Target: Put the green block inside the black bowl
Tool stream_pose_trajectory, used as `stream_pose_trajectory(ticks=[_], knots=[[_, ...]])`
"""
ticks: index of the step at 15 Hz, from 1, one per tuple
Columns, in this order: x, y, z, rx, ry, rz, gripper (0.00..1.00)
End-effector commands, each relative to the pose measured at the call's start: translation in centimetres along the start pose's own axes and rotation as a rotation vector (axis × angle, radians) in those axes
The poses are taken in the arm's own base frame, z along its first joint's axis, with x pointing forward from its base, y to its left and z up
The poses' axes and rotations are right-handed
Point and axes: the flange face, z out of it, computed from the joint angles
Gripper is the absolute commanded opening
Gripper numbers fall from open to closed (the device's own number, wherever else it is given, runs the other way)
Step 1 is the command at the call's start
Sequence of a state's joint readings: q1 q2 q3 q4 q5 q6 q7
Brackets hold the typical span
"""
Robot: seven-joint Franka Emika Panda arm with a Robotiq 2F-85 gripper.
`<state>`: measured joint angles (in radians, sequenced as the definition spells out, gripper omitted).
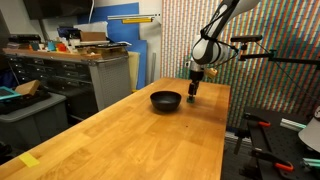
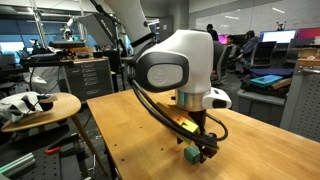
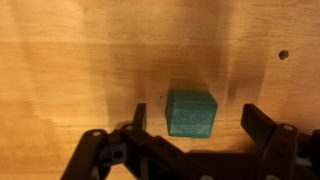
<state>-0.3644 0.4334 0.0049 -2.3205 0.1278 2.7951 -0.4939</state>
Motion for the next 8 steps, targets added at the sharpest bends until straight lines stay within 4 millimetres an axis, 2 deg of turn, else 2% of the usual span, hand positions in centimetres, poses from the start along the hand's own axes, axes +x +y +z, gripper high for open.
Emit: stream_pose_trajectory(ticks=[1, 6, 7, 8], knots=[[0.58, 0.49, 0.44, 0.013, -0.026, -0.025, 0.68], [0.63, 0.36, 0.95, 0.018, -0.042, -0.035, 0.26], [0.68, 0.37, 0.72, 0.014, -0.037, -0.039, 0.21], [0.72, 0.36, 0.58, 0.012, -0.036, -0.042, 0.21]])
